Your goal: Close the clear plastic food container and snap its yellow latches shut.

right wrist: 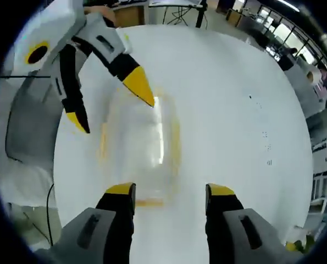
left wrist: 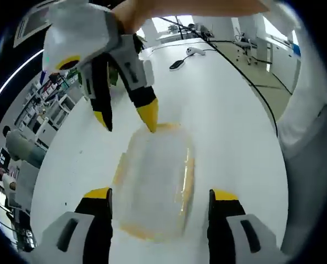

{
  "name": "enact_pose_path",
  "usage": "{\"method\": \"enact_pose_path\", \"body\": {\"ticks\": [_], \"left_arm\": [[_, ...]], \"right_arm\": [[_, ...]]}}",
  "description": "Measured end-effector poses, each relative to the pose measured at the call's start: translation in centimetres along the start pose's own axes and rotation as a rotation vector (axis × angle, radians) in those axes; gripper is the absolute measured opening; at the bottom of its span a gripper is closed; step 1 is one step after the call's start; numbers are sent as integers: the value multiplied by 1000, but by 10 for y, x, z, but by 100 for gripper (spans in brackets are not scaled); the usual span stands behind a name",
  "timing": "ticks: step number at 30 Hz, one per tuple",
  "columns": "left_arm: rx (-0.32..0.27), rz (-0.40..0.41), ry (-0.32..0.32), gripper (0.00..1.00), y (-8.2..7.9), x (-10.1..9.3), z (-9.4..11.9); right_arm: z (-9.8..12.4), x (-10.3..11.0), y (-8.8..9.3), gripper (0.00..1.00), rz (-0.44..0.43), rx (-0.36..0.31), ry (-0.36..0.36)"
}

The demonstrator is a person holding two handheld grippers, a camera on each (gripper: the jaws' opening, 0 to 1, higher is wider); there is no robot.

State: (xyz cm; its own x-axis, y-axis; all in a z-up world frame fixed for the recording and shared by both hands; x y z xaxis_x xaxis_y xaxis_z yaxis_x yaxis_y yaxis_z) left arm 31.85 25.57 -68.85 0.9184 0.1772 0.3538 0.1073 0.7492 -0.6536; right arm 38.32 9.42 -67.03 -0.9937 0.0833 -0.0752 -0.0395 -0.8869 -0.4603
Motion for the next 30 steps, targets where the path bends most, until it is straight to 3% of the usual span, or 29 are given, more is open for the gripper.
{"method": "enact_pose_path", "body": {"ticks": [10, 16, 23, 27, 30], "left_arm": [[8, 97, -30, 72, 12, 19, 6], [-9, 187, 10, 74, 18, 19, 3], [14, 188, 32, 78, 25, 17, -7], [17, 194, 43, 82, 26, 16, -13], [21, 197, 54, 83, 28, 16, -18]], "right_arm": [[11, 22, 11, 56, 5, -116, 36], [5, 31, 26, 67, -26, -148, 17], [-10, 40, 38, 82, -52, -210, -29], [-20, 37, 43, 85, -130, -291, -54], [-25, 34, 46, 84, -149, -305, -61]]}}
Point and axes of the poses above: the point that each gripper's makers call its tool centre point, and the gripper's own axes: z roughly backward along the fingers, x roughly to its left, y roughly out of its underside, the point moved 9 cm from there along z, roughly backward along the fingers, and after that the axes turned 6 degrees about -x, right-handed, at the moved point
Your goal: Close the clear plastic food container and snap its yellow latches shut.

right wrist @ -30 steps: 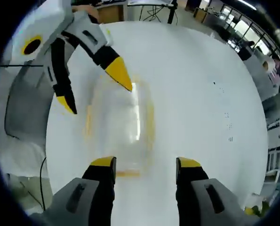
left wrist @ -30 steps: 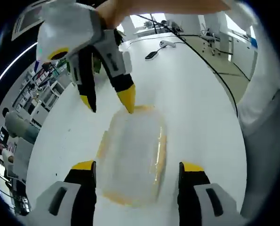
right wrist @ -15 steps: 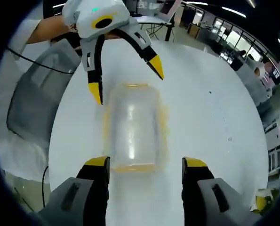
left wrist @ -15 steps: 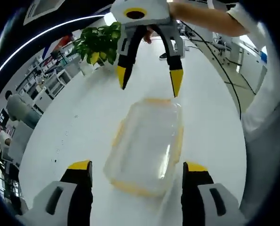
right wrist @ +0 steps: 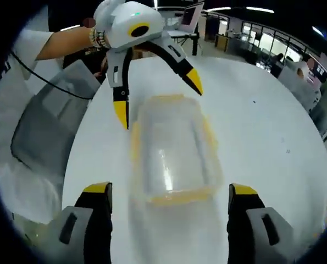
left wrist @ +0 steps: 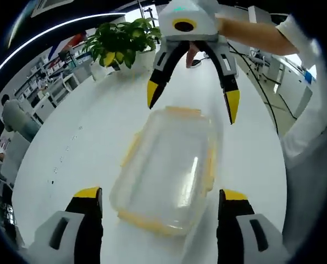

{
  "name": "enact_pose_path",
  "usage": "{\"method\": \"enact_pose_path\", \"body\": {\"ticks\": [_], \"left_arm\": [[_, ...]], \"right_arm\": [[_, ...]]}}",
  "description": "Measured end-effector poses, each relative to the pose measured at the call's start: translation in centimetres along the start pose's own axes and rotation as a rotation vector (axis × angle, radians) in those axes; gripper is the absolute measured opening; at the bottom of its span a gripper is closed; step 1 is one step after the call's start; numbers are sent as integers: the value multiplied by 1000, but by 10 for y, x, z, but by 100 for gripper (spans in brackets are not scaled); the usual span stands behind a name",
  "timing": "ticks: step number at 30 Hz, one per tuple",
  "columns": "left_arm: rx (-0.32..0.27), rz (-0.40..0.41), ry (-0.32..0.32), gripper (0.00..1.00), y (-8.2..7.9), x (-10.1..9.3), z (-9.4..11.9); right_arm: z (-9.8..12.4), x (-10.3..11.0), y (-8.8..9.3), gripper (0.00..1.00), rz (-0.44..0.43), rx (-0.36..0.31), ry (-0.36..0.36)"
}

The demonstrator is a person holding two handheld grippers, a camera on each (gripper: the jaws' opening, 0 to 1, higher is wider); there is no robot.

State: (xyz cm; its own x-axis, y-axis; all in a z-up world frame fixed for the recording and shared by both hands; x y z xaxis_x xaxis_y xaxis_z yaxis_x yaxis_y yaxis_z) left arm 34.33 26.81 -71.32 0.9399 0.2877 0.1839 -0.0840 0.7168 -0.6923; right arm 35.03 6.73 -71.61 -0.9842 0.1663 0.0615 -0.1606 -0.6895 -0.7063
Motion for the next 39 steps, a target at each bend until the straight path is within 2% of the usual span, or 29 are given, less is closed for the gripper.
{"method": "enact_pose_path", "body": {"ticks": [5, 10, 17, 21, 39], "left_arm": [[25, 4, 15, 83, 5, 0, -9], [35, 0, 29, 85, 7, 0, -14], [60, -13, 38, 84, 11, 3, -18], [62, -21, 38, 81, 11, 5, -19], [61, -29, 60, 81, 16, 5, -19]], "right_arm": [[-5, -5, 5, 83, -32, -17, 4], [-11, -4, 6, 88, -34, -19, -14], [-21, -6, 7, 84, -4, 21, -15], [-24, -8, 8, 78, 16, 30, -10], [-27, -7, 7, 78, 28, 9, -34]]}}
Point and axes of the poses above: the point that each gripper's makers call its tool centre point, and the gripper's own axes: z roughly backward along the fingers, x roughly to its left, y roughly out of its underside, the point moved 9 cm from there along z, roughly backward along the fingers, and after that the axes turned 6 degrees about -x, right-handed, at the moved point
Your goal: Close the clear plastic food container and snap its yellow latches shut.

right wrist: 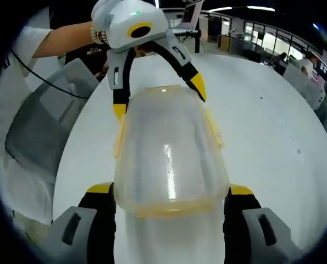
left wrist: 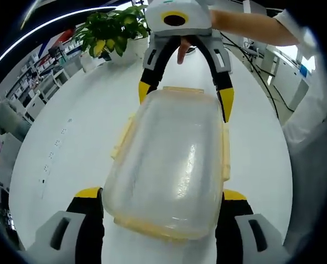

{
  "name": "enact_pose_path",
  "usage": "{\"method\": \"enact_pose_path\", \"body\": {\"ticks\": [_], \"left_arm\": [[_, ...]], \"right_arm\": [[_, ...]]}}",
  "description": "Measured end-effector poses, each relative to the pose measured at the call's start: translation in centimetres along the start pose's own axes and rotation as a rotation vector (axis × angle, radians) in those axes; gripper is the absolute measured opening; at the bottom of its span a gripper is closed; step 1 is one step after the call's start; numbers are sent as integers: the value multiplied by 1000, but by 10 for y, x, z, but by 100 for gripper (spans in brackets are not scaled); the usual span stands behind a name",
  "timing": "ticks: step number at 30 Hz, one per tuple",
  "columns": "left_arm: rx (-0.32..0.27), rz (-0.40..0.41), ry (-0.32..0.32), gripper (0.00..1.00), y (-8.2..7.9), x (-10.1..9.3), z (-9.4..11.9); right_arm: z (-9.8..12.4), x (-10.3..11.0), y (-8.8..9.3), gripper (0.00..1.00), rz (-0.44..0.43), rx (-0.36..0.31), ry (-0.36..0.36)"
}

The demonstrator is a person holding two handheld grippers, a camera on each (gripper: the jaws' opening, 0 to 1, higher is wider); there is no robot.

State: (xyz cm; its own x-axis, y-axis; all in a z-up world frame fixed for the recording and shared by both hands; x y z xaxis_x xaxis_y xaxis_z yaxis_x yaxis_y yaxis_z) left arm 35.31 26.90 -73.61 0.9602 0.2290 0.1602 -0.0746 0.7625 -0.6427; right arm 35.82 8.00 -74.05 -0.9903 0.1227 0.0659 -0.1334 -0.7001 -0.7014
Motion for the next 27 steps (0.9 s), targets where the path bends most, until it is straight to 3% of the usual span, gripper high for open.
{"method": "enact_pose_path", "body": {"ticks": [12, 27], "left_arm": [[-60, 31, -1, 82, 20, 2, 13], [-64, 54, -8, 82, 57, 7, 44]], "right_arm": [[-15, 3, -15, 78, 7, 22, -8], [-47, 13, -49, 78, 20, 39, -16]]}}
Point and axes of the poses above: the point that each gripper's makers call its tool centre point, and the gripper's own axes: z roughly backward along the fingers, x roughly to its left, y roughly out of its underside, the point moved 9 cm from there along z, roughly backward along the fingers, and after that the axes turned 6 degrees about -x, right-handed, at the moved point
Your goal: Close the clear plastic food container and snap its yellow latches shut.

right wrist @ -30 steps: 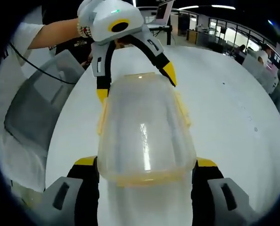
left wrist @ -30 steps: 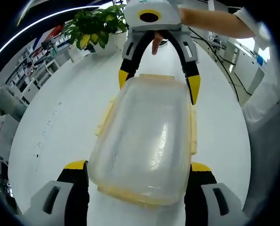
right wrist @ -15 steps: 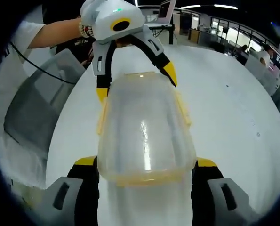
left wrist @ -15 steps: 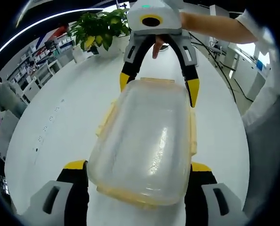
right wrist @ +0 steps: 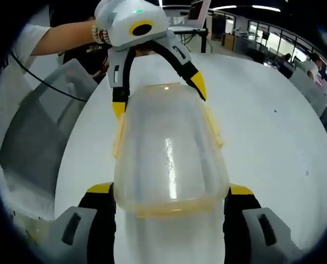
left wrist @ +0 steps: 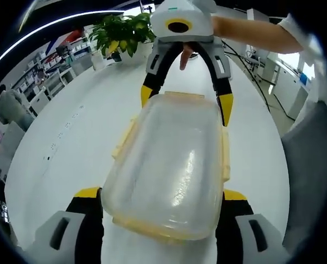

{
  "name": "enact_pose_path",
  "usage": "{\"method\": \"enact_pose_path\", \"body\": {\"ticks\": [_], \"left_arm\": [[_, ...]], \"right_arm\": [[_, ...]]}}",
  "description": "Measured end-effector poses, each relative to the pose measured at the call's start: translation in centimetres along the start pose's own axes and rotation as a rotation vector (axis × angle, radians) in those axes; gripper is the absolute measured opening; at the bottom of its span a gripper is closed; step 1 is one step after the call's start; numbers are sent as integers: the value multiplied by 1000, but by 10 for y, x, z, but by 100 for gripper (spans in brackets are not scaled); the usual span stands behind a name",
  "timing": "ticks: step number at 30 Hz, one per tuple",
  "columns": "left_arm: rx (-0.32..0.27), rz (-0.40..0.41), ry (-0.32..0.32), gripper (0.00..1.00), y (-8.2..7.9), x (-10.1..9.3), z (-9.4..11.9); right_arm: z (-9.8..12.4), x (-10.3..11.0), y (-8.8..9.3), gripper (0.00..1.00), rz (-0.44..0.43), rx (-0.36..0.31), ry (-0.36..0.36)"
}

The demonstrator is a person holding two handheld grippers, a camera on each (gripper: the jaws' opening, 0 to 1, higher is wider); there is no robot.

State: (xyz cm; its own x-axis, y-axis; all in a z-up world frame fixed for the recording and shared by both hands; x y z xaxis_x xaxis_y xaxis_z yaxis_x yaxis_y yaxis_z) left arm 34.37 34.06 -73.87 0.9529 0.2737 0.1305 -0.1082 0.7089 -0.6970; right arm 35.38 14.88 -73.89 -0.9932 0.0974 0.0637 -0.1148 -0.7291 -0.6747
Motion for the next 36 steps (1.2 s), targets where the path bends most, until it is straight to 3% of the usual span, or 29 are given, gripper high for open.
{"method": "enact_pose_path", "body": {"ticks": [23, 36], "left_arm": [[-46, 17, 27, 83, 45, 4, 40], [-50, -5, 28, 83, 59, -5, 54]], "right_arm": [[-40, 24, -45, 78, -11, 97, 18], [-49, 39, -56, 78, -15, 127, 33]]}}
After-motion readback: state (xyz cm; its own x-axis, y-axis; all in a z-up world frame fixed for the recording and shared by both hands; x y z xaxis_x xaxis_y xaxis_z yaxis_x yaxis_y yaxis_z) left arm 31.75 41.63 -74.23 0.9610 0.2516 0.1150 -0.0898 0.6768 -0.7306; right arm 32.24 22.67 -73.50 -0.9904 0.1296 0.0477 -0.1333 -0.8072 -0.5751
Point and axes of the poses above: the point that each gripper's makers call its tool centre point, and the gripper's own axes: z roughly backward along the fingers, x roughly to its left, y roughly out of its underside, the point moved 9 cm from there along z, roughly backward along the fingers, and after that the axes turned 6 degrees about -x, right-handed, at the moved point
